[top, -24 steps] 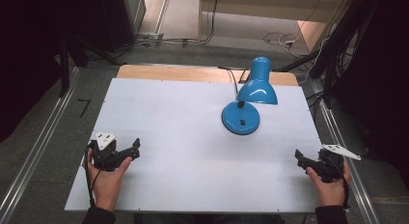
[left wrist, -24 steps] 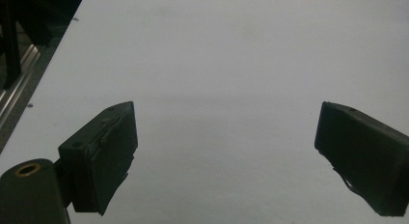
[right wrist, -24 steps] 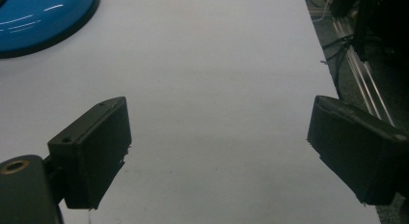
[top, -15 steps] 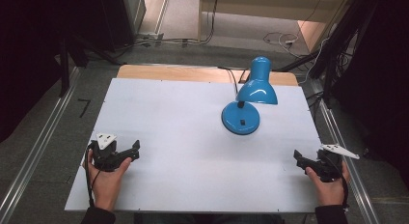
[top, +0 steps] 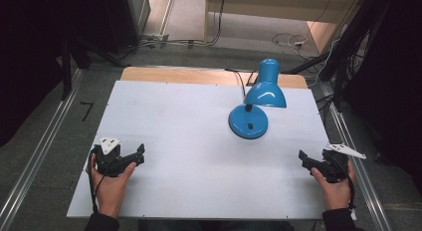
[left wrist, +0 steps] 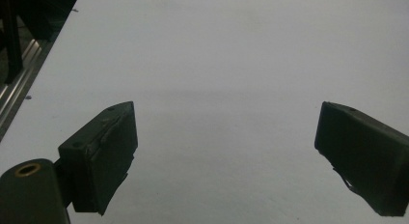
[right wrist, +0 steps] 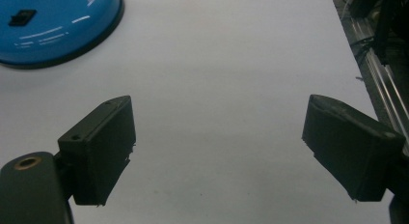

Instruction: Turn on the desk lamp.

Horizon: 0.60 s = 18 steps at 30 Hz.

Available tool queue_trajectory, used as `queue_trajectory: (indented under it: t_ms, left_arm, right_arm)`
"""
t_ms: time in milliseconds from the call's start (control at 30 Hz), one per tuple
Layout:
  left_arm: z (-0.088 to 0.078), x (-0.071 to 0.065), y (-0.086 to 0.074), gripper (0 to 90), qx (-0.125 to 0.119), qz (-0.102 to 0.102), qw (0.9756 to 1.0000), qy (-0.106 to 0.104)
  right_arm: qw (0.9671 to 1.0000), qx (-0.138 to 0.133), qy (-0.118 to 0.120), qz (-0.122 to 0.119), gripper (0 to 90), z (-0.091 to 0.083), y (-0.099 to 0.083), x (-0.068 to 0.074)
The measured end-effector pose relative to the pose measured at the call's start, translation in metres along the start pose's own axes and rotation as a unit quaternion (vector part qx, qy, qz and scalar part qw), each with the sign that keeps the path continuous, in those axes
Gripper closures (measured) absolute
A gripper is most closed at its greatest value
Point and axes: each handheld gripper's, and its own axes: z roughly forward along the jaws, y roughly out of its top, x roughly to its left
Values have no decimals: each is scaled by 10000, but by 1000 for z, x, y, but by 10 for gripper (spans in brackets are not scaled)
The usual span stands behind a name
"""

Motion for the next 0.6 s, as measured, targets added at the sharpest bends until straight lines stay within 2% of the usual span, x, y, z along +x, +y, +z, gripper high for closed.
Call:
queue_trajectory:
  t_ms: [167,300,533,600]
  left_arm:
    - [1,0,0,82,9,2,10000,26]
    - [0,-1,0,82,2,41,10000,53]
    - [0,-1,0,82,22,46,10000,81]
    - [1,0,-1,82,39,81,9998,150]
  right_arm:
    - [9999,-82,75,-6,106,1,7,4]
    - [9999,-49,148,54,114,4,10,8]
    - [9996,-72,263,-24,115,7,16,20]
    - [9995,-48,292,-59,116,9,17,23]
